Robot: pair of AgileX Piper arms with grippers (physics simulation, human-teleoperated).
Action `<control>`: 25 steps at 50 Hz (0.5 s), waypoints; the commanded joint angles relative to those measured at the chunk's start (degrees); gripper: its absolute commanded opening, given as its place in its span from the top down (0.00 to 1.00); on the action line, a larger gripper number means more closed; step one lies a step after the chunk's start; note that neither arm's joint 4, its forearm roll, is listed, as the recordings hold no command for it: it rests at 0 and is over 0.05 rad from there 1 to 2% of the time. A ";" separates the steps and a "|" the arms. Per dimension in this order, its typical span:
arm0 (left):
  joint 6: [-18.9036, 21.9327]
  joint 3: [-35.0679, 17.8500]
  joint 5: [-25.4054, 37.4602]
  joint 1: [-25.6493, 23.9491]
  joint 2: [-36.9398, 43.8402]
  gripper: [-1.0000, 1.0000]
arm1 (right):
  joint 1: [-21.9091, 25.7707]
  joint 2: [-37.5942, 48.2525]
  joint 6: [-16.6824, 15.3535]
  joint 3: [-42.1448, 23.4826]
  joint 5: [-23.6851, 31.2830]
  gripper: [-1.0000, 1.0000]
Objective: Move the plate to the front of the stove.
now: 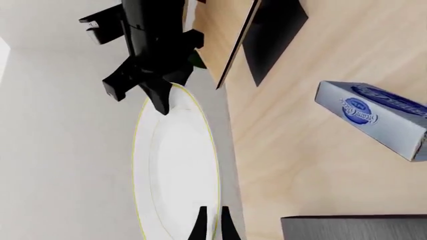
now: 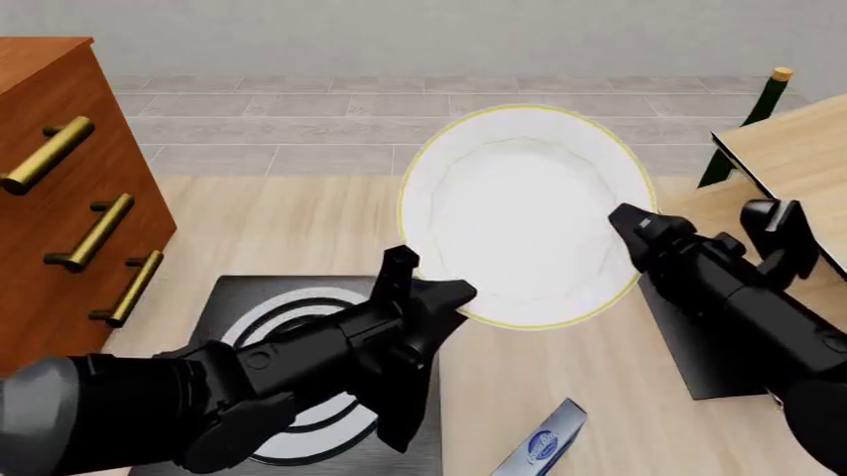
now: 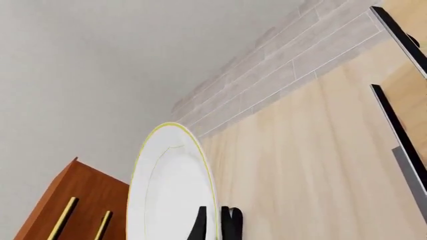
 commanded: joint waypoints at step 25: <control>1.29 0.77 -0.84 0.00 -0.67 0.00 | 1.08 -1.82 0.45 -0.09 0.88 1.00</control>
